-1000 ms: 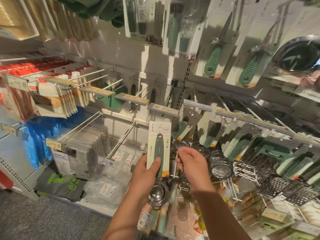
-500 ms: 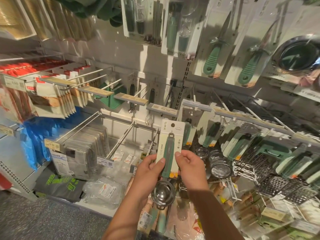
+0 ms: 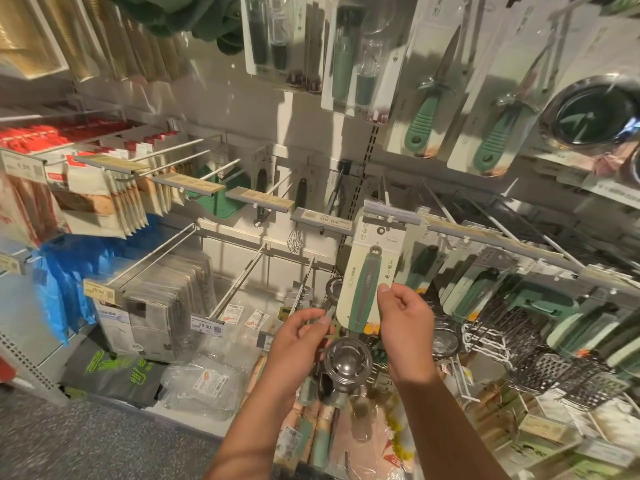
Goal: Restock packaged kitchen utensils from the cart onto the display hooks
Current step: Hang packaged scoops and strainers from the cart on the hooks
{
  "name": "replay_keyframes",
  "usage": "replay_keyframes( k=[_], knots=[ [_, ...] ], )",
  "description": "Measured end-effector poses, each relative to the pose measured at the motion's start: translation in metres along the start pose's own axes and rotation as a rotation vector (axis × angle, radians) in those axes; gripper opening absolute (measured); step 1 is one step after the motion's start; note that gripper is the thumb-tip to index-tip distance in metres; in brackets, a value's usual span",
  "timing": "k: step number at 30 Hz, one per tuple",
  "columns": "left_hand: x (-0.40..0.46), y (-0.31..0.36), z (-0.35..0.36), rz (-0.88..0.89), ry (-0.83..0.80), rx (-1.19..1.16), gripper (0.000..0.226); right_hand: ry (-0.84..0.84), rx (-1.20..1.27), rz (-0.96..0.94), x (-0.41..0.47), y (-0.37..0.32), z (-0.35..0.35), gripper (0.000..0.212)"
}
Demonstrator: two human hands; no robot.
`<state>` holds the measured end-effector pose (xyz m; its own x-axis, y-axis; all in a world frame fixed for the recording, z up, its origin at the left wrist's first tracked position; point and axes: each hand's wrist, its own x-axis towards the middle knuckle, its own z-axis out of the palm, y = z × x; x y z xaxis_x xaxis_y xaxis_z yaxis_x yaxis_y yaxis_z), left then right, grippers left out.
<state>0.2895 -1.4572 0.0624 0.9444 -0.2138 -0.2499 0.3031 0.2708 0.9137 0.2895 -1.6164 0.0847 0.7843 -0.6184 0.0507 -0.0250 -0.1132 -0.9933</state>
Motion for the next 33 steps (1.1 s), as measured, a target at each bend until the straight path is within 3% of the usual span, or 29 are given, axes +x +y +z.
replay_keyframes(
  k=[4, 8, 15, 22, 26, 29, 33],
  knots=[
    [0.003, 0.0, -0.003, -0.009, 0.003, -0.027, 0.016, 0.039, 0.016, 0.017, 0.0, 0.005, 0.002, 0.029],
    [0.004, 0.001, -0.006, -0.01, 0.01, -0.03, 0.016, 0.053, -0.001, 0.021, 0.011, -0.002, 0.004, 0.019],
    [0.001, -0.001, -0.009, -0.018, -0.001, 0.006, 0.017, 0.125, -0.221, 0.084, 0.041, 0.0, 0.011, 0.028],
    [0.004, -0.002, -0.013, -0.049, -0.017, 0.075, 0.015, 0.024, -0.245, 0.276, 0.014, 0.053, -0.009, 0.013],
    [0.011, -0.021, 0.0, -0.093, -0.167, 0.147, 0.015, 0.05, -0.248, 0.307, -0.019, 0.077, -0.031, 0.026],
    [0.018, -0.051, 0.016, -0.213, -0.289, 0.266, 0.021, 0.117, -0.217, 0.358, -0.039, 0.094, -0.055, 0.019],
    [0.005, -0.087, 0.048, -0.233, -0.384, 0.513, 0.014, 0.232, -0.144, 0.507, -0.068, 0.113, -0.104, 0.017]
  ],
)
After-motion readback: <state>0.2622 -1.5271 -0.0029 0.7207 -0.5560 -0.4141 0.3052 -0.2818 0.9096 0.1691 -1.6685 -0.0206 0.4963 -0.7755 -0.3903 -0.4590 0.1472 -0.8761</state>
